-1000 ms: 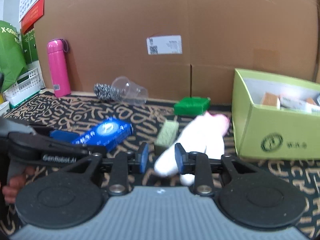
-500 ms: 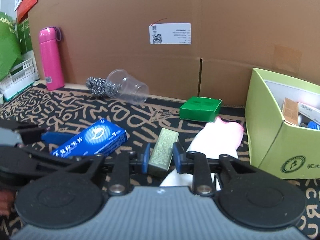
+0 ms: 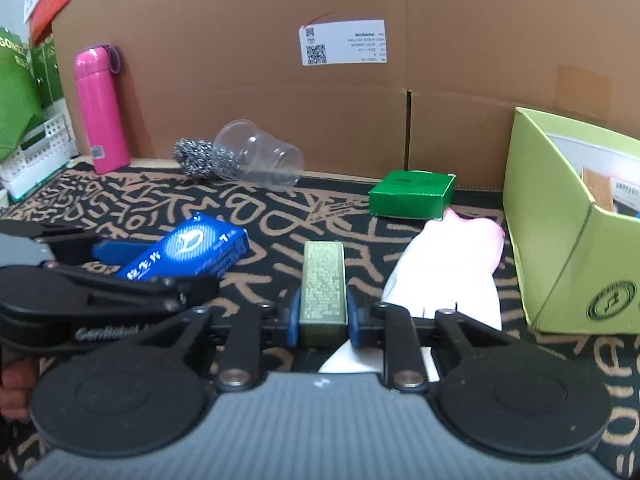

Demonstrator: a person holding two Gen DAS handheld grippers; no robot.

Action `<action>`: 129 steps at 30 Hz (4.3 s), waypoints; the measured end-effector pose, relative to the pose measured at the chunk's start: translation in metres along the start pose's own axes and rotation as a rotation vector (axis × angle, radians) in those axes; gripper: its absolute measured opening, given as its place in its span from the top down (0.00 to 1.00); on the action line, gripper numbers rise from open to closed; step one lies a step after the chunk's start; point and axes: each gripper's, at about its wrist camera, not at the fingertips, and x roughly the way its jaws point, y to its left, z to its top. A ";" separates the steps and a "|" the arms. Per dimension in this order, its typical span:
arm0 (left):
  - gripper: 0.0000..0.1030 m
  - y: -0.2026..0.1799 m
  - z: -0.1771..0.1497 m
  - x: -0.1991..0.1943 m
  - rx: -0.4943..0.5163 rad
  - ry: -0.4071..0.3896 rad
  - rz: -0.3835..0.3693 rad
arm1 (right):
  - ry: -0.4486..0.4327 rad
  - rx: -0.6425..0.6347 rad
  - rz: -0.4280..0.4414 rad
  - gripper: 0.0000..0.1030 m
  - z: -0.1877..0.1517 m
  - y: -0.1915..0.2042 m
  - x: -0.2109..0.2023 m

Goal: Organize objects
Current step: 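Carry the blue box and green-grey box into the green shoebox and release both, then return both tools to the remaining items on the mat, then grasp the green box with the left tool while the right tool grasps the white glove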

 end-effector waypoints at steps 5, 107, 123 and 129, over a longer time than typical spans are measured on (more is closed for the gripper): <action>0.43 -0.007 0.000 -0.018 -0.020 -0.022 -0.040 | -0.062 0.037 0.028 0.78 -0.006 -0.002 -0.029; 0.12 -0.052 0.066 0.053 -0.161 -0.037 -0.156 | -0.029 0.070 -0.031 0.78 -0.041 -0.045 -0.060; 0.23 -0.090 0.096 0.127 0.006 -0.005 -0.061 | -0.027 0.095 -0.034 0.77 -0.048 -0.043 -0.070; 0.37 -0.081 0.089 0.116 0.025 -0.021 -0.073 | -0.022 0.095 -0.038 0.77 -0.049 -0.043 -0.067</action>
